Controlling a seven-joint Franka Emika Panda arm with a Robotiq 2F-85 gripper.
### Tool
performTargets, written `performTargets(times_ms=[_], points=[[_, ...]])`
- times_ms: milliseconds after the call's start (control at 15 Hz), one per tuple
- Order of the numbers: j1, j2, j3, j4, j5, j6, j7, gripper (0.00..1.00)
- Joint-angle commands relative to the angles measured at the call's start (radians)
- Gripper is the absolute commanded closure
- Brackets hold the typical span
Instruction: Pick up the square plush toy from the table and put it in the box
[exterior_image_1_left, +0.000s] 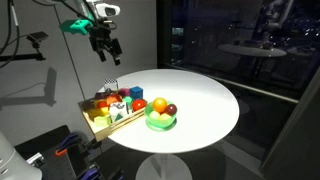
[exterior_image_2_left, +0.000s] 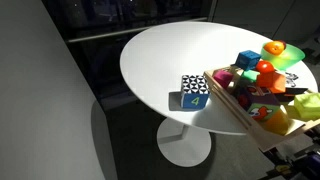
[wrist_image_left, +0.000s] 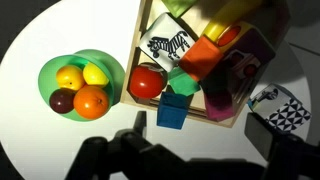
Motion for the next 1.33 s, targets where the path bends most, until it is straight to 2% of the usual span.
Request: performTargets(times_ms=[0,800,1267], points=[[-0.003,0.000,0.003,0.002,0.002,-0.003,-0.001,0.00],[0.003,0.040,0.006,0.043,0.025,0.001,0.026,0.00],[0.055,0.133,0.033,0.128,0.024,-0.027,-0.028,0.00]])
